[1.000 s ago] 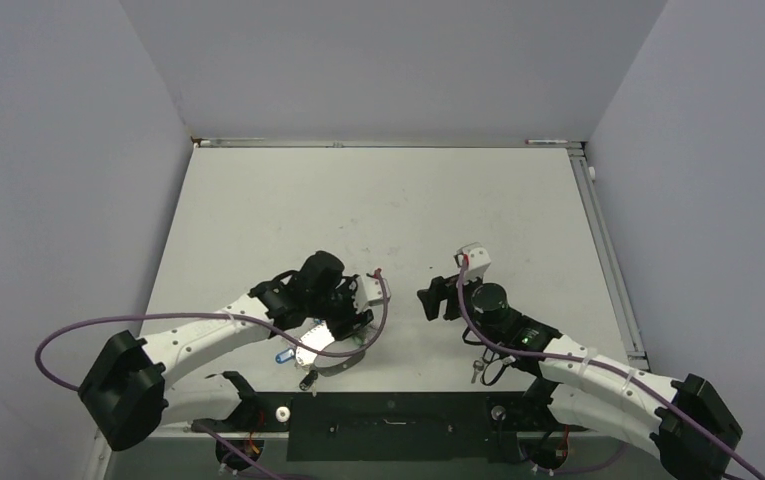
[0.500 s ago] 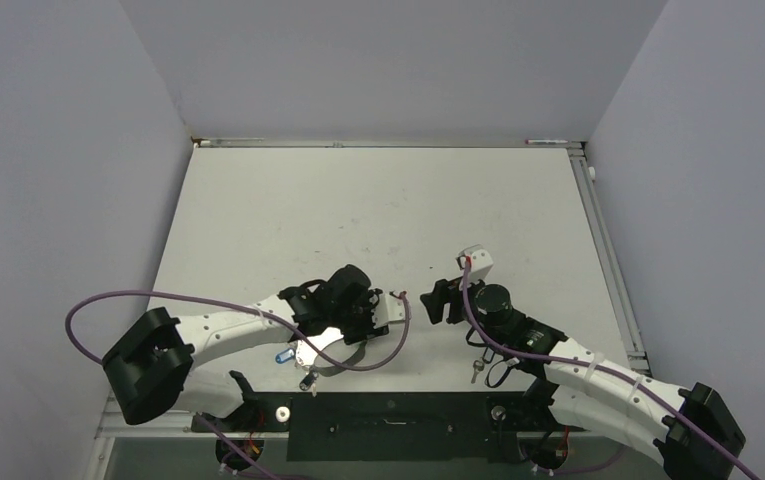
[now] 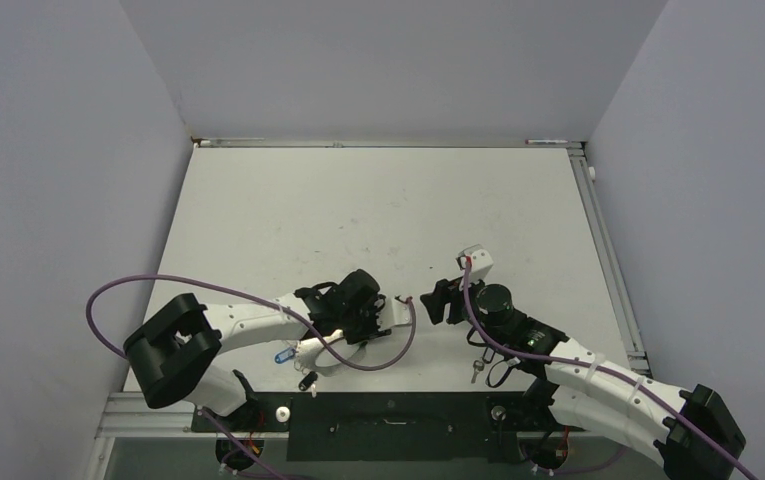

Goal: Put the keys on the keyring

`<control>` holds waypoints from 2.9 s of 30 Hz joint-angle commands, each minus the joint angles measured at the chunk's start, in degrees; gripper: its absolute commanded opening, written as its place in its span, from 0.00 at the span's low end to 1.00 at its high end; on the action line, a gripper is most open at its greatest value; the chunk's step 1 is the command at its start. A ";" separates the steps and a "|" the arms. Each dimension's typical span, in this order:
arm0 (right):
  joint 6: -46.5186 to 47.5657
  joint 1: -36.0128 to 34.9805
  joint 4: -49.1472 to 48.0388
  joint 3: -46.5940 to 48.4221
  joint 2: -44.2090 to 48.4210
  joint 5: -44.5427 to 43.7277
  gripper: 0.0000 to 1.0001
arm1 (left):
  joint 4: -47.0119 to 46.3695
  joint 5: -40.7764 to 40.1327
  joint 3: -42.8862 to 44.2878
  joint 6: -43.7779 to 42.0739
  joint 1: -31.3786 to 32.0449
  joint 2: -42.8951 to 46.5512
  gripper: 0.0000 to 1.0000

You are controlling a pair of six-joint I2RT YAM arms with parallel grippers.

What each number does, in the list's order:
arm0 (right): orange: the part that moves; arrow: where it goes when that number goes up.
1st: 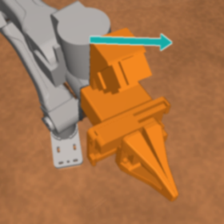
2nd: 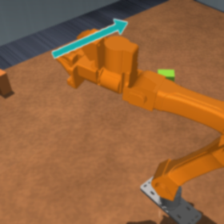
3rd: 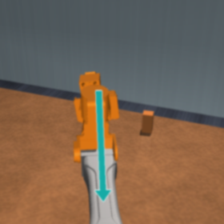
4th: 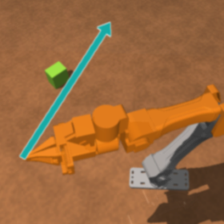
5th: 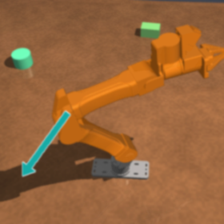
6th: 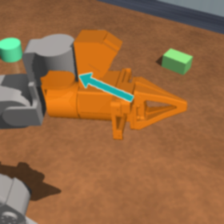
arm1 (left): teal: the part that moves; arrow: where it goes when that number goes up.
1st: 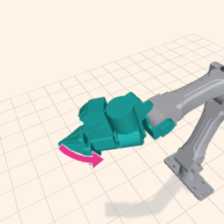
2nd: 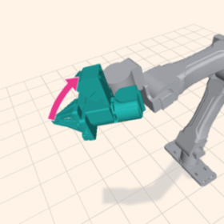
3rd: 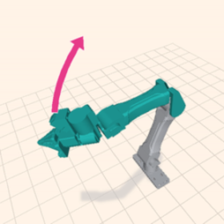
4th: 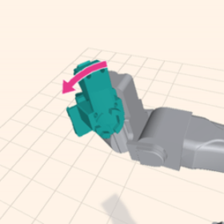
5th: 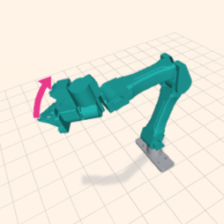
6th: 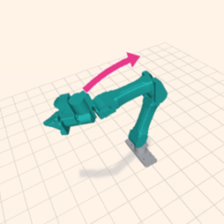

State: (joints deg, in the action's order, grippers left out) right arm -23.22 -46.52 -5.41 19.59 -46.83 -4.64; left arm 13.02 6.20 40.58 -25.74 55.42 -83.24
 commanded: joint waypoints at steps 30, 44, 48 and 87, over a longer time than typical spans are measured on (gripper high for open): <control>-0.27 0.68 -1.39 -1.31 5.08 2.24 0.58 | 1.43 1.43 2.83 3.29 1.88 6.64 0.00; 0.83 0.62 -17.86 -5.63 4.30 22.72 0.58 | -1.51 2.77 0.25 4.31 -0.50 17.19 0.00; 0.05 0.53 -25.73 -5.99 0.46 30.93 0.58 | -2.64 2.66 -0.83 3.60 -0.84 21.70 0.00; -1.35 0.17 -65.18 0.54 -33.88 45.23 0.38 | -8.52 13.30 -4.45 7.80 -5.40 33.72 0.00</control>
State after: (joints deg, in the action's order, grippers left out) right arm -24.95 -46.22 -65.19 18.04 -80.16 38.52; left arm 9.19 16.91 35.97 -18.68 50.39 -51.07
